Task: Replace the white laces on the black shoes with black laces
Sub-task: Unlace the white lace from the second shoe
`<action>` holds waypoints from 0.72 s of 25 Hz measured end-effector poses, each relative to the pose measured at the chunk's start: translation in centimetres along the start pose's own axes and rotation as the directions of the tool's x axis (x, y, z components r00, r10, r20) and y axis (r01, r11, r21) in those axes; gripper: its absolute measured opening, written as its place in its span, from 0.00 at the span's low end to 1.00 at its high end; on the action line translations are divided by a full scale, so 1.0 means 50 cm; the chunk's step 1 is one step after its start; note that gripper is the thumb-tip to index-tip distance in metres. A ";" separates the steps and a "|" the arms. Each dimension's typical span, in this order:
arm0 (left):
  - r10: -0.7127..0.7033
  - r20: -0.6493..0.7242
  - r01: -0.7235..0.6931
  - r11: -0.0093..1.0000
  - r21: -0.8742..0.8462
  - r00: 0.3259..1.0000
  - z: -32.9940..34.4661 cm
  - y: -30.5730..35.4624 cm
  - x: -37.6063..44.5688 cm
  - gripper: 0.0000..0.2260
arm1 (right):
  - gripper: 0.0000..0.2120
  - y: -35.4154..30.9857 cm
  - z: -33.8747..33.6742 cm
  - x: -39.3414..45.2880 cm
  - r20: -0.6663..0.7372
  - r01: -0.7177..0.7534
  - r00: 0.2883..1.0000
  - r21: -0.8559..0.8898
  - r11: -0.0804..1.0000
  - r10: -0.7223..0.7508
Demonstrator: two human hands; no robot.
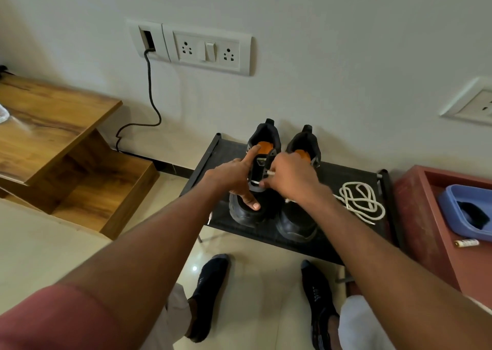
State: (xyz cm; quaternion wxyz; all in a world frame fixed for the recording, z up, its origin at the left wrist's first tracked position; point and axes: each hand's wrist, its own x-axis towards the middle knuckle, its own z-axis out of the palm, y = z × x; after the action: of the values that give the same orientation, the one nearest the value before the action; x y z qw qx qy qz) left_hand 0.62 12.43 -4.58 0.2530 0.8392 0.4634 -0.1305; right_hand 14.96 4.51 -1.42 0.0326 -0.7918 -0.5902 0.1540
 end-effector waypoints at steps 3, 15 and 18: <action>0.004 -0.009 -0.004 0.999 0.037 1.000 0.002 0.002 0.004 0.73 | 0.11 -0.004 0.042 -0.004 -0.037 0.003 0.999 -0.059 0.998 -0.005; 0.006 -0.036 -0.004 0.999 0.033 0.999 0.005 0.009 0.002 0.71 | 0.08 0.024 -0.235 -0.029 -0.079 0.189 0.950 0.915 -0.356 0.303; 0.012 -0.039 -0.012 1.000 0.021 0.999 0.006 0.008 0.002 0.70 | 0.07 -0.009 -0.229 -0.033 -0.366 0.375 0.881 0.927 0.030 0.300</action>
State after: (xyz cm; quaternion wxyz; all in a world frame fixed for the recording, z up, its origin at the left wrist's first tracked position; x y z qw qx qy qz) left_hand 1.02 12.15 -4.76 0.2359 0.8469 0.4618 -0.1175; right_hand 17.37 4.60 9.93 0.7204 -0.5329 -0.3056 0.3220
